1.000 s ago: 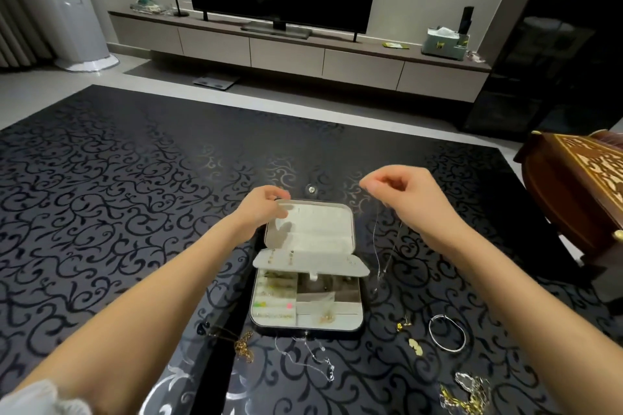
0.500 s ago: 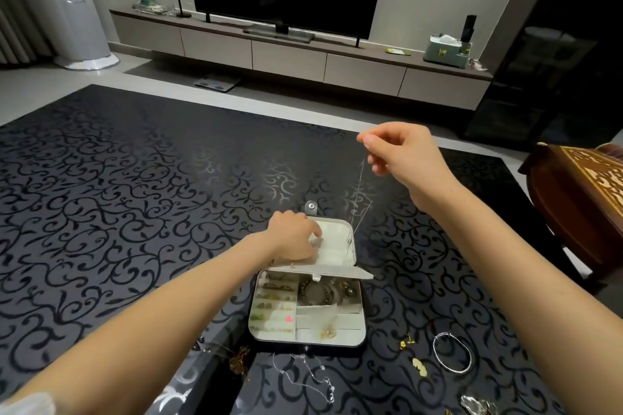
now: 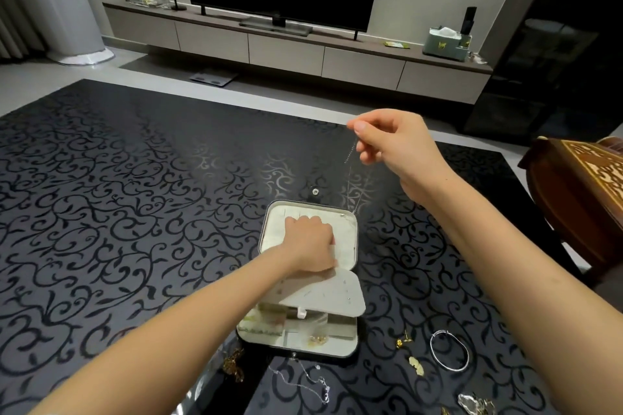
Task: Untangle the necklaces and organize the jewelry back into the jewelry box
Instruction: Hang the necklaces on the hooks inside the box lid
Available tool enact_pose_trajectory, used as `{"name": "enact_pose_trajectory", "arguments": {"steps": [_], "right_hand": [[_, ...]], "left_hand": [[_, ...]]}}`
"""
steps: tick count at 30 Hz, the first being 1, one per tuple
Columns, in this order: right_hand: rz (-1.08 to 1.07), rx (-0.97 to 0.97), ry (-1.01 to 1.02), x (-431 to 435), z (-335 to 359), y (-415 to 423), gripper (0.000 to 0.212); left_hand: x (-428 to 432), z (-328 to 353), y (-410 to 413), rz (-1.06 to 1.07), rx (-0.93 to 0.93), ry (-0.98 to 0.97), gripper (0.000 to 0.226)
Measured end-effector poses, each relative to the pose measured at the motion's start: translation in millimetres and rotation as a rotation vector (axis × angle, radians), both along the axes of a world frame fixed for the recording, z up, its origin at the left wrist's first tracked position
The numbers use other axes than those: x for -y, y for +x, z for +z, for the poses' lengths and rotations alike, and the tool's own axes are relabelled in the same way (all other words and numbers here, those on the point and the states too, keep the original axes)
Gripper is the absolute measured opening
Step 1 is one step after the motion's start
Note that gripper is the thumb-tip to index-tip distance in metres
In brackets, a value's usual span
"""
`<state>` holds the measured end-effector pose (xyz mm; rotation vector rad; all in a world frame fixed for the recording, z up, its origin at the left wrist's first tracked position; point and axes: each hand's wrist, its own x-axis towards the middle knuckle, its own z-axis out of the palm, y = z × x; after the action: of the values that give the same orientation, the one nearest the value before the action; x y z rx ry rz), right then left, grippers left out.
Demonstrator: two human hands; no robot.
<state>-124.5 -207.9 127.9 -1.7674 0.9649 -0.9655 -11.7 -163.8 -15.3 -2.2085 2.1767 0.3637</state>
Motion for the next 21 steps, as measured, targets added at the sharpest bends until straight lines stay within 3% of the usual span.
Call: {"name": "enact_pose_trajectory", "arguments": {"steps": [9,13,21], "right_hand": [[-0.008,-0.014,-0.040,-4.5,7.1,-7.7,0.015],[-0.006,-0.017,-0.050,-7.3,6.1,-7.7,0.014],[0.011,-0.050,-0.022,-3.2,-4.3,-4.6,0.014]], "left_hand": [[-25.3,-18.8,-10.8,-0.027,0.046,-0.463,0.017],[-26.9,-17.4,-11.9,0.069,0.138,-0.530,0.032],[-33.4,-17.3,-20.8,0.095,0.133,-0.632,0.032]]}}
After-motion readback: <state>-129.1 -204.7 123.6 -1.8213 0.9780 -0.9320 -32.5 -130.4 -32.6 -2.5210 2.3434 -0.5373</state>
